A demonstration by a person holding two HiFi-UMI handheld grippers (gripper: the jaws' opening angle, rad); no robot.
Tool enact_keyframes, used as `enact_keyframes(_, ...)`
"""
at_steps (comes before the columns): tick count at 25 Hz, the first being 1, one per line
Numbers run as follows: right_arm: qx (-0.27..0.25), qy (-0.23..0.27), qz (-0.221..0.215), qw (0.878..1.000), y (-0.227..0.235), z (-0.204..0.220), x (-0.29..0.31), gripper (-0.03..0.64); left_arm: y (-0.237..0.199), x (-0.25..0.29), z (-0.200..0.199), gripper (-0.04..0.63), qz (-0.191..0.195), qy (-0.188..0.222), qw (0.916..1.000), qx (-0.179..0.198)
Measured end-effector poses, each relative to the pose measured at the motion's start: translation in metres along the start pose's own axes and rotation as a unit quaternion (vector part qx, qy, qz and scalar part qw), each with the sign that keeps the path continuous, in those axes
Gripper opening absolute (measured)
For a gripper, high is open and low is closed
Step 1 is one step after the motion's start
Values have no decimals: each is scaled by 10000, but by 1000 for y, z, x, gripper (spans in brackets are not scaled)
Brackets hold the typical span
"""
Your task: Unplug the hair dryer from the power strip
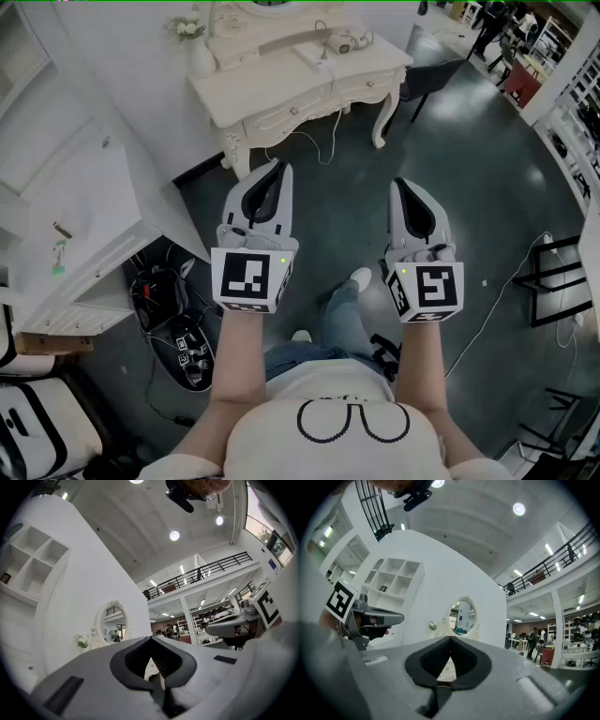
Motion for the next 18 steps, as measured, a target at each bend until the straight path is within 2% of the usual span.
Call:
enact_keyframes(4,27,-22,26,10000,12,5,17,-3,-2,19,8,-3,11,-34,10000,27)
enact_keyframes(10,56,-126,-26,9999,38,21,55,-3,-8,64,26,-3,-10,-123,9996,-236)
enact_keyframes(13,209,-53,16,9998,61,24,82,-2,-12,94,34,-3,-41,-186,9995,-256)
enact_keyframes(18,235,-112,-201,9995,102,30,140,-2,-23,160,40,-3,-132,-231,9993,-273)
Point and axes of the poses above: the fingertips, and each gripper's own axes: x forward along the fingers, y to its right, z out of its underside, the point moved 4 cm from there along -x, backward along the fingers, and after that the axes turned 4 degrees about x, right-handed, at the moved point
